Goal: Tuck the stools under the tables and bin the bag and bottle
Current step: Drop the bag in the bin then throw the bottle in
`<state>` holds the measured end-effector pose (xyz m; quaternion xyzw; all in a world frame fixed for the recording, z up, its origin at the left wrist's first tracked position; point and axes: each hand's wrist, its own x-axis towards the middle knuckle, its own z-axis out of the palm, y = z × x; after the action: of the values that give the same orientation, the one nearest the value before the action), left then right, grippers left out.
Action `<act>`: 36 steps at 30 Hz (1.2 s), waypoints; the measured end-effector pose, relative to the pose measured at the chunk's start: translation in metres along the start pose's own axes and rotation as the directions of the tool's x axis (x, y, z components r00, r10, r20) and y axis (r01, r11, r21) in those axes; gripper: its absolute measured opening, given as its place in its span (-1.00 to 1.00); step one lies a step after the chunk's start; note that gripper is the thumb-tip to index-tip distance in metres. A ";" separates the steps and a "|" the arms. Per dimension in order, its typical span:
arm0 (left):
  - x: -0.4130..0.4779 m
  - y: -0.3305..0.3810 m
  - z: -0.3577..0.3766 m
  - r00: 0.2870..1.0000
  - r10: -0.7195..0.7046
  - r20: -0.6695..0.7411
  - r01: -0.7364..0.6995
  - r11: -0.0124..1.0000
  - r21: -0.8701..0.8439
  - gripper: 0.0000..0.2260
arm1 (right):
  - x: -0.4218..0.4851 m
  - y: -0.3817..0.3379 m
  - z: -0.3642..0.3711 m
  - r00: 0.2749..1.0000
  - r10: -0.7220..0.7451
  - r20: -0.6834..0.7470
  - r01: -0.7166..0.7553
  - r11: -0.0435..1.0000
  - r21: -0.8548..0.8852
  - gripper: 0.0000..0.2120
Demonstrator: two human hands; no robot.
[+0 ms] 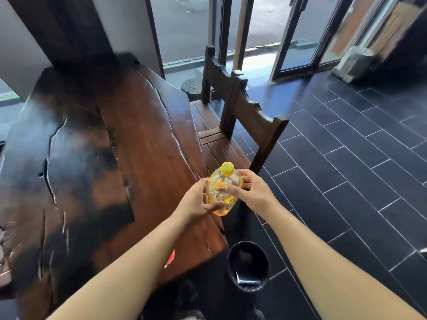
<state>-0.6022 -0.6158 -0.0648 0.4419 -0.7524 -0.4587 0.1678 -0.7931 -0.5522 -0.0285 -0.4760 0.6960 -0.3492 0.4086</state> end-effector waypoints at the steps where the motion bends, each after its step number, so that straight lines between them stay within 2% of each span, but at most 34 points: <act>1: -0.003 0.011 0.012 1.000 -0.003 -0.005 0.003 1.000 -0.024 -0.38 | -0.007 0.007 -0.013 1.000 0.001 -0.002 -0.001 1.000 0.006 -0.39; 9: -0.015 0.074 0.109 0.999 -0.031 0.027 0.033 0.997 -0.062 -0.39 | -0.058 0.071 -0.097 1.000 0.022 -0.020 -0.022 0.999 0.034 -0.37; 12: -0.015 0.075 0.141 0.998 -0.045 0.047 0.046 0.999 -0.026 -0.36 | -0.069 0.103 -0.110 0.999 0.038 -0.008 -0.037 0.997 0.067 -0.36; 16: -0.010 0.057 0.185 0.996 -0.079 0.051 0.079 0.997 0.013 -0.37 | -0.072 0.152 -0.116 0.997 0.078 0.012 -0.078 0.995 0.061 -0.24; 23: 0.005 -0.009 0.255 0.978 -0.195 0.074 0.198 0.979 -0.045 -0.43 | -0.051 0.239 -0.096 0.981 0.183 0.070 -0.187 0.980 0.063 -0.41; 27: 0.022 -0.062 0.292 0.971 -0.224 0.087 0.228 0.973 -0.044 -0.37 | -0.032 0.296 -0.069 0.969 0.240 0.061 -0.244 0.967 0.076 -0.48; 36: 0.038 -0.206 0.375 0.921 -0.351 0.172 0.367 0.927 -0.077 -0.36 | 0.003 0.445 0.016 0.932 0.358 0.055 -0.361 0.932 0.042 -0.48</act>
<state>-0.7647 -0.4830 -0.4389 0.5258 -0.6435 -0.5545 0.0456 -0.9472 -0.4214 -0.4252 -0.3379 0.7525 -0.2754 0.4937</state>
